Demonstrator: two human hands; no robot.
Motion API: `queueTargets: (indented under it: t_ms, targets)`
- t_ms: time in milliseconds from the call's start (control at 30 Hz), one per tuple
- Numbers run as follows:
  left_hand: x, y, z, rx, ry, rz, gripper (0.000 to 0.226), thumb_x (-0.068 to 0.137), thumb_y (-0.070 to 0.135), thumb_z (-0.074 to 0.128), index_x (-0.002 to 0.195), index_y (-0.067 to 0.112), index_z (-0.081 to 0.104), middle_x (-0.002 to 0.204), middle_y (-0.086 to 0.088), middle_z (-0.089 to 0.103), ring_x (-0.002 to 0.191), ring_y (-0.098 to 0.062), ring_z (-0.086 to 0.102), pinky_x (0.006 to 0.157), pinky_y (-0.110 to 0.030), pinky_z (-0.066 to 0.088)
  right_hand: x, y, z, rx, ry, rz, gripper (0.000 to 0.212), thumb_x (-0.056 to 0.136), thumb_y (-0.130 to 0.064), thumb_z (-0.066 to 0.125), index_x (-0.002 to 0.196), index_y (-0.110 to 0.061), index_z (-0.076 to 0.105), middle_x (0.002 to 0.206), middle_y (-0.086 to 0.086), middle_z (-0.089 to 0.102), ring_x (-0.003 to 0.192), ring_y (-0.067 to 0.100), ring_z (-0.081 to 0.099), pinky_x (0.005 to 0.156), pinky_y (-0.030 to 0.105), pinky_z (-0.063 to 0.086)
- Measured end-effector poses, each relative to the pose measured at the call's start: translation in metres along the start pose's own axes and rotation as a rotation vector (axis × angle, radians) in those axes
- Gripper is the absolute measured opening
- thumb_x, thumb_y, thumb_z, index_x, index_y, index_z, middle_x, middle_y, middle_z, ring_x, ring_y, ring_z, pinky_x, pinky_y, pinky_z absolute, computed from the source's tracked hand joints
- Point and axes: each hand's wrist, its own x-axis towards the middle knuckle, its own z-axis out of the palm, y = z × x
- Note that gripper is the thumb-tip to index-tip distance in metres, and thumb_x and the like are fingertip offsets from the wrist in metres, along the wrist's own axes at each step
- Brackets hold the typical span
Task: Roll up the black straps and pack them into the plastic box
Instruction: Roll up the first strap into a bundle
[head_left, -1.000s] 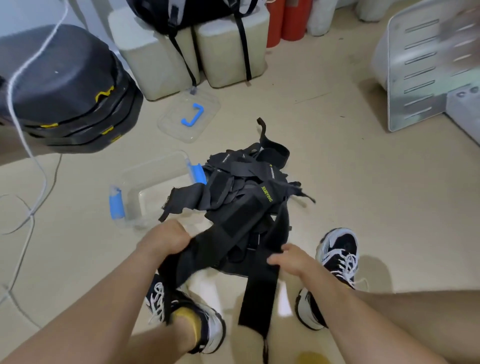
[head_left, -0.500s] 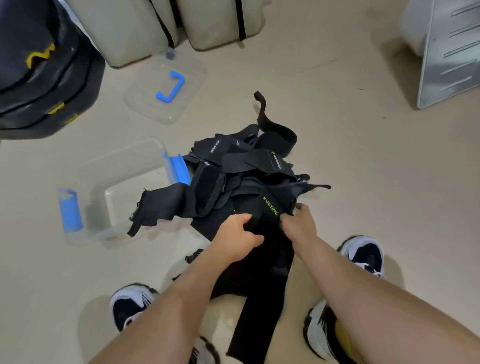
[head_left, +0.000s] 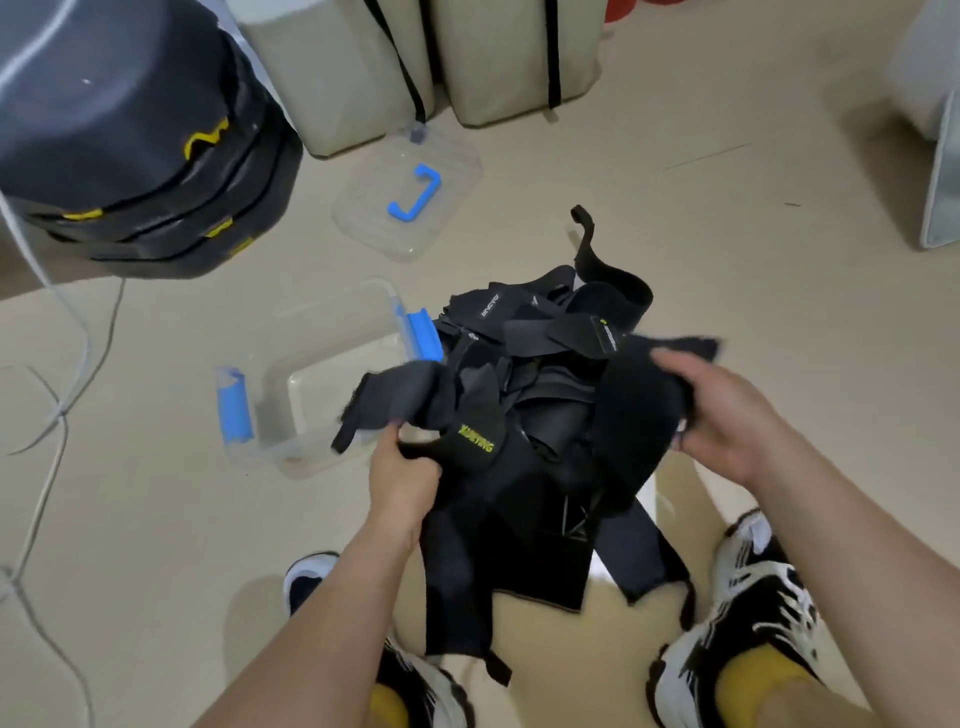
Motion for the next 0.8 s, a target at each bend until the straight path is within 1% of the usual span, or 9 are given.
queueTargets:
  t_ms: [100, 167, 233, 300, 367, 467, 567, 700, 800]
  targets:
    - [0.015, 0.019, -0.005, 0.113, -0.084, 0.123, 0.094, 0.082, -0.018, 0.042, 0.15, 0.044, 0.028, 0.096, 0.011, 0.059, 0.075, -0.002, 0.056, 0.048, -0.01, 0.045, 0.014, 0.019, 0.068, -0.717, -0.166, -0.358, 0.03, 0.092, -0.013, 0.066, 0.122, -0.016, 0.064, 0.127, 0.007, 0.064, 0.116, 0.02, 0.061, 0.103, 0.035, 0.046]
    - [0.03, 0.024, -0.014, 0.238, -0.122, 0.188, 0.094, 0.079, -0.016, 0.043, 0.145, 0.049, 0.032, 0.087, 0.003, 0.065, 0.068, -0.009, 0.061, 0.045, -0.014, 0.043, 0.032, 0.034, 0.115, -0.864, -0.287, -0.498, 0.05, 0.094, -0.011, 0.061, 0.142, -0.013, 0.049, 0.147, 0.008, 0.047, 0.139, 0.023, 0.04, 0.116, 0.028, 0.027]
    - [0.044, 0.026, -0.019, 0.281, -0.188, 0.165, 0.083, 0.08, -0.014, 0.044, 0.137, 0.046, 0.039, 0.075, 0.0, 0.064, 0.06, -0.012, 0.059, 0.044, -0.017, 0.041, 0.047, 0.042, 0.153, -0.913, -0.379, -0.455, 0.065, 0.095, -0.021, 0.063, 0.153, -0.017, 0.033, 0.158, 0.005, 0.033, 0.147, 0.022, 0.027, 0.119, 0.027, 0.019]
    - [0.056, 0.025, -0.02, 0.278, -0.269, 0.131, 0.076, 0.08, -0.013, 0.044, 0.134, 0.041, 0.045, 0.08, -0.003, 0.065, 0.063, -0.015, 0.06, 0.049, -0.021, 0.044, 0.063, 0.047, 0.169, -0.987, -0.384, -0.409, 0.078, 0.09, -0.03, 0.07, 0.154, -0.017, 0.029, 0.153, 0.007, 0.04, 0.143, 0.025, 0.034, 0.118, 0.035, 0.027]
    - [0.067, 0.018, -0.019, 0.283, -0.334, 0.139, 0.07, 0.079, -0.013, 0.045, 0.131, 0.033, 0.055, 0.099, -0.006, 0.07, 0.081, -0.018, 0.066, 0.066, -0.029, 0.055, 0.076, 0.048, 0.163, -1.018, -0.333, -0.339, 0.077, 0.086, -0.031, 0.072, 0.151, -0.02, 0.033, 0.142, 0.005, 0.053, 0.13, 0.025, 0.049, 0.109, 0.038, 0.04]
    - [0.065, 0.017, -0.007, 0.448, -0.356, 0.416, 0.069, 0.073, -0.015, 0.046, 0.121, 0.029, 0.07, 0.116, 0.006, 0.07, 0.111, -0.011, 0.061, 0.097, -0.029, 0.05, 0.089, 0.049, 0.135, -1.168, -0.29, -0.311, 0.06, 0.087, -0.021, 0.061, 0.142, -0.022, 0.039, 0.12, 0.011, 0.064, 0.108, 0.032, 0.06, 0.09, 0.04, 0.05]
    - [0.043, 0.021, 0.014, 0.663, -0.477, 0.791, 0.064, 0.073, -0.007, 0.05, 0.12, 0.031, 0.072, 0.12, 0.013, 0.07, 0.116, -0.01, 0.06, 0.094, -0.029, 0.049, 0.086, 0.055, 0.108, -1.369, -0.257, -0.344, 0.042, 0.088, -0.009, 0.047, 0.127, -0.025, 0.048, 0.118, 0.006, 0.059, 0.118, 0.029, 0.053, 0.095, 0.051, 0.046]
    - [0.027, 0.025, 0.017, 0.928, -0.69, 0.682, 0.054, 0.08, 0.008, 0.046, 0.124, 0.027, 0.07, 0.12, 0.001, 0.07, 0.115, -0.02, 0.06, 0.095, -0.035, 0.048, 0.072, 0.048, 0.056, -1.646, -0.189, -0.441, 0.055, 0.089, -0.01, 0.045, 0.134, -0.042, 0.045, 0.135, -0.016, 0.051, 0.137, 0.009, 0.037, 0.101, 0.047, 0.037]
    - [0.017, 0.041, 0.007, 0.865, -0.549, 0.539, 0.042, 0.077, -0.001, 0.05, 0.105, 0.022, 0.073, 0.098, 0.0, 0.071, 0.1, -0.023, 0.063, 0.08, -0.029, 0.049, 0.065, 0.03, 0.024, -1.538, -0.028, -0.401, 0.06, 0.091, -0.003, 0.044, 0.142, -0.036, 0.048, 0.142, -0.009, 0.055, 0.134, 0.02, 0.048, 0.099, 0.04, 0.045]
